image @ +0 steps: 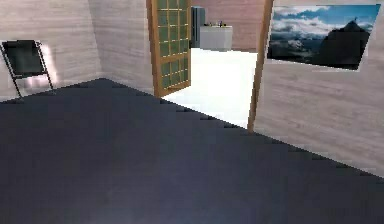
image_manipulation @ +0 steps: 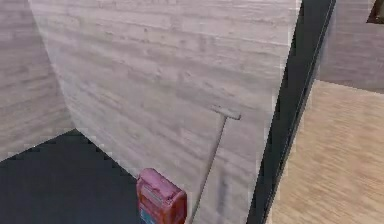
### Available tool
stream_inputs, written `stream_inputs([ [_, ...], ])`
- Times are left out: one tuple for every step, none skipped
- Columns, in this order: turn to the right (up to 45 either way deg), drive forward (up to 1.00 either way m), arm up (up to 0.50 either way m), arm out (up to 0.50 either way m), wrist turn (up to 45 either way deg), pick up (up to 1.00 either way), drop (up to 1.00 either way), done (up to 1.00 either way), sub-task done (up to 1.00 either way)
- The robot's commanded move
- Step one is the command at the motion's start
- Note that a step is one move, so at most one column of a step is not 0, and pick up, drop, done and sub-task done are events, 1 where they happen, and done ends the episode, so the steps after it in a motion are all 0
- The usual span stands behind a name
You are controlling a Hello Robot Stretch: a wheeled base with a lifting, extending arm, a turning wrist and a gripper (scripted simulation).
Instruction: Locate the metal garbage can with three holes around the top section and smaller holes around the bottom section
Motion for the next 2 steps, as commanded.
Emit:
stream_inputs([
  [3.0, 0.0, 0.0, 0.0, 0.0, 0.0, 0.0, 0.0, 0.0],
  [0.0, 1.0, 0.0, 0.0, 0.0, 0.0, 0.0, 0.0, 0.0],
])
